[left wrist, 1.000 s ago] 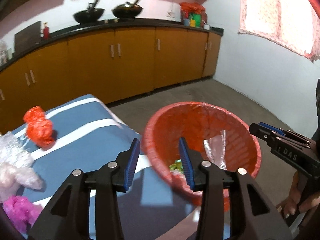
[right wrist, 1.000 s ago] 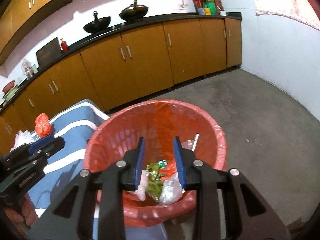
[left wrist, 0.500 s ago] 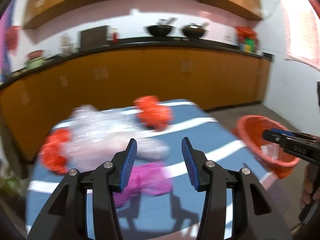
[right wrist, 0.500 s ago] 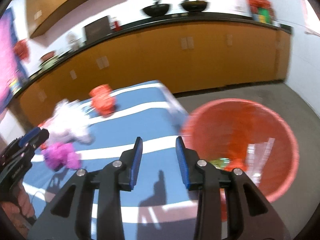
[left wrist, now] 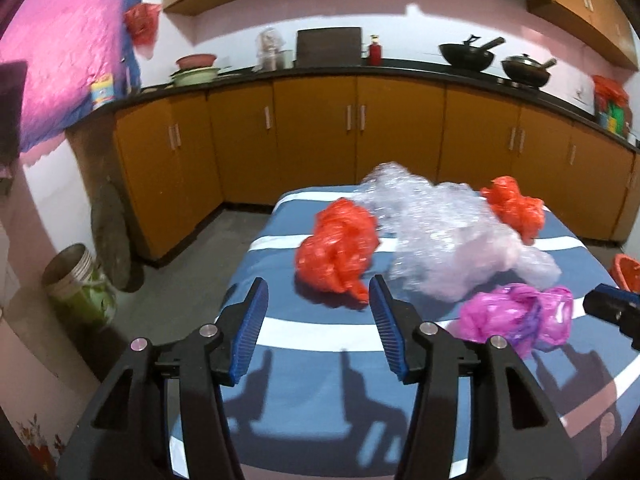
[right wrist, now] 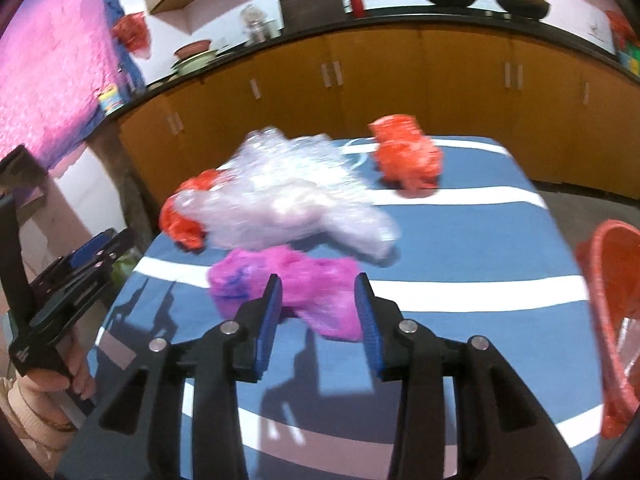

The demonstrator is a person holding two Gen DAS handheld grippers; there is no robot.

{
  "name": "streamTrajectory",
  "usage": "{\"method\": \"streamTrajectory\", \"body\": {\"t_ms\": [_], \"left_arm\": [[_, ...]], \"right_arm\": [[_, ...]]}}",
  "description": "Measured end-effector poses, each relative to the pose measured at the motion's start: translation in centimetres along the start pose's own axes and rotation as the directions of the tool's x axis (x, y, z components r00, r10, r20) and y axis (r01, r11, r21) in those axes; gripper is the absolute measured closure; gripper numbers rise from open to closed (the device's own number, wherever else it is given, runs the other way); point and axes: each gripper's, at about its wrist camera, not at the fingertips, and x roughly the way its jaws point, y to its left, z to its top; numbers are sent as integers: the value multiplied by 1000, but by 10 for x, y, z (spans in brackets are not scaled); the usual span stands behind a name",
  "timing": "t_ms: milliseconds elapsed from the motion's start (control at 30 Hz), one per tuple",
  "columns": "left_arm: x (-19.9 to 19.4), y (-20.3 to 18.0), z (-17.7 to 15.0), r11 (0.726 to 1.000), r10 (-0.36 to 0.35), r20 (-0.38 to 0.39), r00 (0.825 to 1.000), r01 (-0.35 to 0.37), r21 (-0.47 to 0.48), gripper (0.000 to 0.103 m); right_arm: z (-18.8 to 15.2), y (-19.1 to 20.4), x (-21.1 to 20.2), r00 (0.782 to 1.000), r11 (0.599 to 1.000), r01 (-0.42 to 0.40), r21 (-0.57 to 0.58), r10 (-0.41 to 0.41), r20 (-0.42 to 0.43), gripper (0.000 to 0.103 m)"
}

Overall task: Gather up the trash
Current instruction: 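Return to the table and close the right tool on the pink bag, then close the left tool on the large red bag while the right tool holds the pink bag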

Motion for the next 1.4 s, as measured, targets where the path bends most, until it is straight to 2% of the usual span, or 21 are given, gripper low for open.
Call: {"method": "streamTrajectory", "body": {"t_ms": [233,467,600,733,800,1033,1267,1400], "left_arm": [[7,10,-4,1000,1,-9,1000,-1,-6,50],[14,28,-5,999,26,-18,1000,-26,-33,50],[20,34,-5,998,32,-32,999,-33,-45,50],[23,34,-5,998,23,-40,999,-25,-51,49],[24,32,-3,999,17,-40,999,-19,-51,45],[33,22,7,999,-18,-36,999,17,-39,38],[50,11,17,999,-52,-64,997,50,-21,32],[61,1,19,999,-40,-80,996,42,24,30]], "right_arm": [[2,33,22,1000,999,-18,-29,17,-13,64],[-4,46,42,999,997,7,-78,-11,-47,66],[-9,35,46,998,998,17,-53,-20,-59,78],[-13,29,47,998,998,30,-57,-34,-56,86],[-14,27,44,998,997,40,-61,-43,-51,89],[-16,3,22,995,994,98,-45,-98,-13,91],[-17,-44,1,984,983,179,42,-180,9,91],[-16,-64,-5,981,977,194,89,-195,11,91]]}}
